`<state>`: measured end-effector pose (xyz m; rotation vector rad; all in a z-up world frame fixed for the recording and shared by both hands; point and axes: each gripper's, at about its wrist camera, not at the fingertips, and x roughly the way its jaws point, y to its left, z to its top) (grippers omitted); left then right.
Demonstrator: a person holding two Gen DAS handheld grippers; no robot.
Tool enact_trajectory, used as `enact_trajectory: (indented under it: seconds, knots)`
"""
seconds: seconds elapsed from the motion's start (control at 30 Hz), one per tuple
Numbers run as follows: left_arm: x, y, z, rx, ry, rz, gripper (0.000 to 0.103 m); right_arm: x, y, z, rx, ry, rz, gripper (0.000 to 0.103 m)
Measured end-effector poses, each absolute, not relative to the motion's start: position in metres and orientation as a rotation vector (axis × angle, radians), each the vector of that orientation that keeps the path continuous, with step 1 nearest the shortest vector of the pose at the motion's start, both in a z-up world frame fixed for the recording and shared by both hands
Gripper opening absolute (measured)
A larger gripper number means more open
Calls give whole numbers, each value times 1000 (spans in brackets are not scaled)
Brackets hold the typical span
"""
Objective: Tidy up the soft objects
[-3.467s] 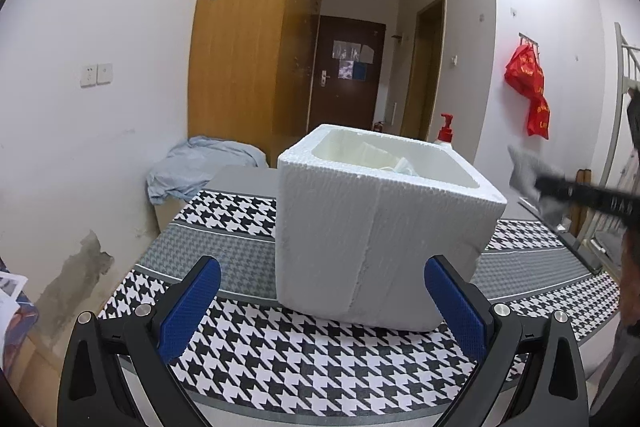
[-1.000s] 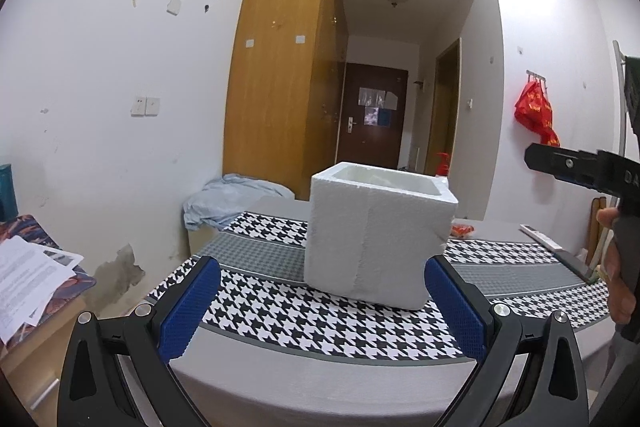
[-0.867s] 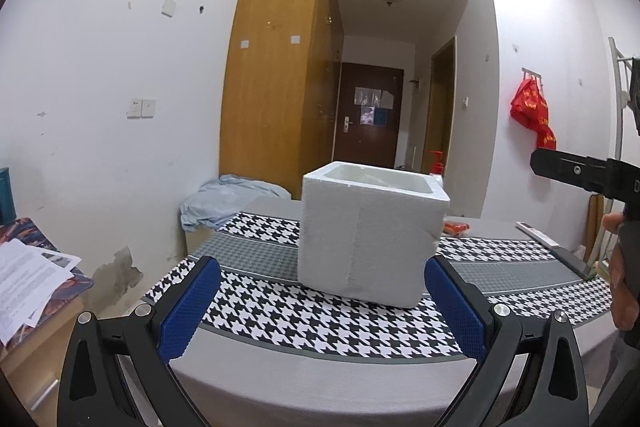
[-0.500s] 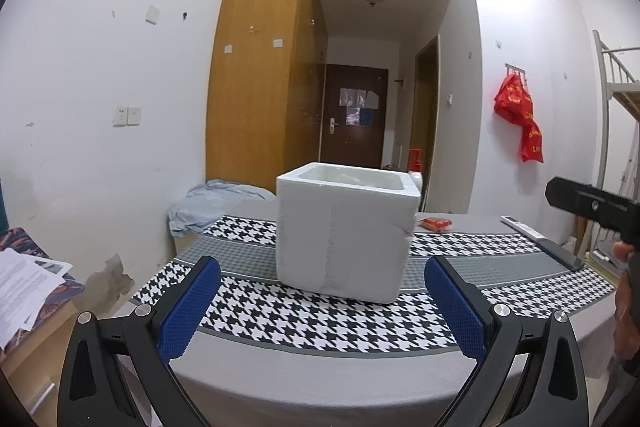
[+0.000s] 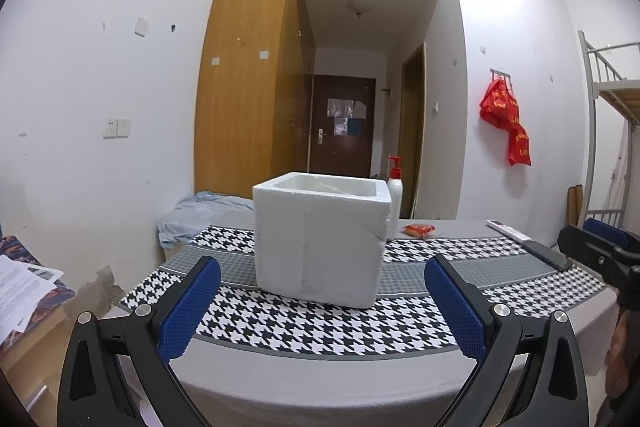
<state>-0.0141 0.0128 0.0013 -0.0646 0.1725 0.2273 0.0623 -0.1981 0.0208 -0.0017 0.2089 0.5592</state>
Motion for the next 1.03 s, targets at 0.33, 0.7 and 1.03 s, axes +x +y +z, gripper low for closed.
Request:
enact_trajectory:
  seconds: [0.33,0.7,1.03]
  knots:
    - [-14,-4,-5,-29,144,215,102,56,-208,-3,-15,187,500,103]
    - [-17,-10,-6,-10,150,205,102,57,-218,-6,15,207,492,103]
    - [-18,-6,-7,-26,155,204,102,58,-211,-8,3,227,515,103]
